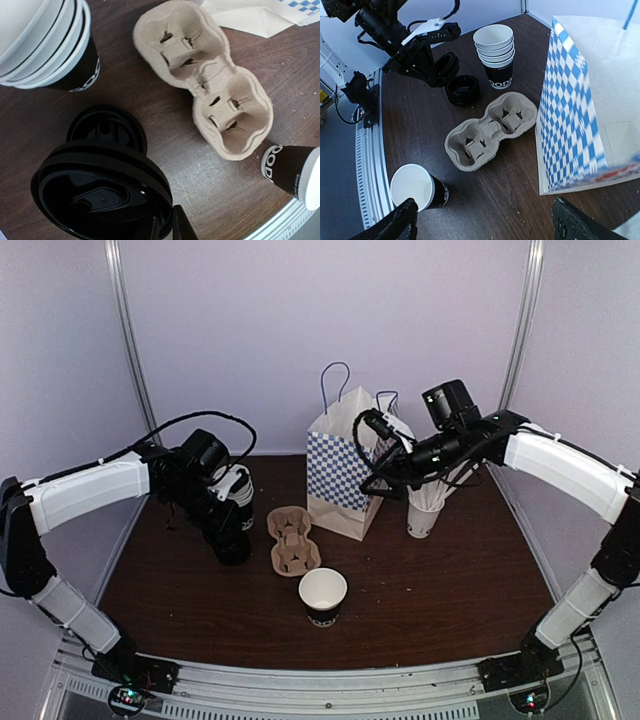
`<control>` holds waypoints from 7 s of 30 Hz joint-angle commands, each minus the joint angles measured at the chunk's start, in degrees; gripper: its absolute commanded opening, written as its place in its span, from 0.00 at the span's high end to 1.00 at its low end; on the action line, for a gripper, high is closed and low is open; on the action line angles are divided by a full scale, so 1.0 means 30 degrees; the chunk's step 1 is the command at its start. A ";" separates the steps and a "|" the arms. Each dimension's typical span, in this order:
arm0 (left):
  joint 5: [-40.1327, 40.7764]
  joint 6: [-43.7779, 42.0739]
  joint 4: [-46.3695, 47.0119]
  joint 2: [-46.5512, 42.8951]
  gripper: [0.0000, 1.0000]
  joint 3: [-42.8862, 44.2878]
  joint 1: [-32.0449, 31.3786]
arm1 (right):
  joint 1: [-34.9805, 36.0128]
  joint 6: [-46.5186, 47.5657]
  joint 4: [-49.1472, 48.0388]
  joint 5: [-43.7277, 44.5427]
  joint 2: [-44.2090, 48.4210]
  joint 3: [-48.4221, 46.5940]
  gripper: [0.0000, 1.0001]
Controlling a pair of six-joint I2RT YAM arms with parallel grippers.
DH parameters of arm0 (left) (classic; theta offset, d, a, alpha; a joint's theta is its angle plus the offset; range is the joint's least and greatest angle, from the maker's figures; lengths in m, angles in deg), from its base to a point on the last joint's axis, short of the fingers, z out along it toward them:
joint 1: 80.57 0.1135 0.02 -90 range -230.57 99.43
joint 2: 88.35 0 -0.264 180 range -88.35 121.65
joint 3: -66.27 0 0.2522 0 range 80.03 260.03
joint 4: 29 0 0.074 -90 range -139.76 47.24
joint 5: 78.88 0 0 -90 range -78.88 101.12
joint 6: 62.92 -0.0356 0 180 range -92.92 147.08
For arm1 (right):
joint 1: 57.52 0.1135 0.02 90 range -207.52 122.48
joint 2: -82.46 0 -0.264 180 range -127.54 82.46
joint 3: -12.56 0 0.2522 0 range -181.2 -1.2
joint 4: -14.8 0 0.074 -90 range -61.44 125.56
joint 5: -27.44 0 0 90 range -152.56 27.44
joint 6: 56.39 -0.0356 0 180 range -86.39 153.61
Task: Pack the takeout coffee
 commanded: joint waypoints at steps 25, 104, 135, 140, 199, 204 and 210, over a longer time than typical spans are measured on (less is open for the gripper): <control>-0.6035 0.2272 0.4995 -0.5498 0.89 -0.4770 0.4051 | 0.6530 -0.9308 -0.1472 0.4177 -1.4460 -1.4244 0.08; 0.5562 -0.2017 0.1705 0.2141 0.81 -0.6254 -1.4024 | 0.4362 0.4024 0.4207 0.1141 0.2099 0.0906 0.01; -0.2265 -0.0542 1.1606 -0.9079 0.85 -0.1146 -0.9191 | 0.3905 -0.8734 -0.2055 -0.6064 -0.2325 -0.5358 0.00; -0.2408 -0.0290 1.2824 -0.8876 0.88 -0.1894 -0.9161 | 0.3974 -1.2882 -0.6027 -0.7477 -0.2506 -0.4361 0.00; -0.3304 0.0378 1.7091 -0.8658 0.89 -0.2784 -0.8825 | 0.5826 -2.4096 -1.9754 -0.9991 -0.3497 -0.0592 0.14; -0.3392 0.0483 1.7122 -0.8693 0.90 -0.2911 -0.8838 | 0.5717 -2.5046 -2.0922 -1.0012 -0.3489 -0.0698 0.12; -0.3437 0.0499 1.7210 -0.8552 0.90 -0.2911 -0.8838 | 0.5665 -2.5149 -2.0944 -0.9903 -0.3647 -0.0707 0.16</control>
